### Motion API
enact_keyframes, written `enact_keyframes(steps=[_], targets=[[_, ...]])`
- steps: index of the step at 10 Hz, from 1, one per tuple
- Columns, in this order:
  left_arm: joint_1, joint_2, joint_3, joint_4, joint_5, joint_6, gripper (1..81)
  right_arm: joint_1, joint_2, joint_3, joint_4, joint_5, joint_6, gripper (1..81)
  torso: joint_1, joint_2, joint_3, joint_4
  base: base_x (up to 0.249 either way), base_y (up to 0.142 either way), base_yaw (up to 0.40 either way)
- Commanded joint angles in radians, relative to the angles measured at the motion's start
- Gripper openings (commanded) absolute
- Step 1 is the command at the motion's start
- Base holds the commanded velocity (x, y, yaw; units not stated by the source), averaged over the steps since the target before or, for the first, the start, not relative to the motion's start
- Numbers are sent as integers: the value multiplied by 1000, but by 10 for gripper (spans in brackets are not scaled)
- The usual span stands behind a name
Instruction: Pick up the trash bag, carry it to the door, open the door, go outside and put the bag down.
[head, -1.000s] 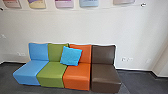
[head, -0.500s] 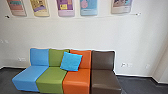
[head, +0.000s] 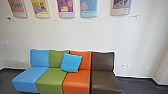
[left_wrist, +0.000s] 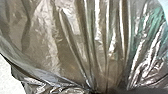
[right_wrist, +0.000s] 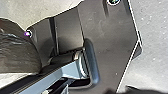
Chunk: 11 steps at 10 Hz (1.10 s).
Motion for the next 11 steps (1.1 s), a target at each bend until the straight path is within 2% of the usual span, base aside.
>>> enact_keyframes(steps=[1, 3, 7, 11], targets=[[-21, 11, 4, -1, -13, 21, 10, 39, 64, -108, -8, -74, -5, 811, 0, 0, 0, 0, 0, 0, 0], [-12, 0, 4, -1, -25, 20, 10, 35, 87, -157, -8, -71, -5, 811, 0, 0, 0, 0, 0, 0, 0], [40, -35, 4, -12, -38, 18, 10, 17, 85, -180, -6, -53, -3, 811, 0, 0, 0, 0, 0, 0, 0], [45, -45, 4, -14, -41, 12, 10, 17, 88, -182, -6, -53, -3, 811, -1, 0, 1, 0, 0, 0, 0]])
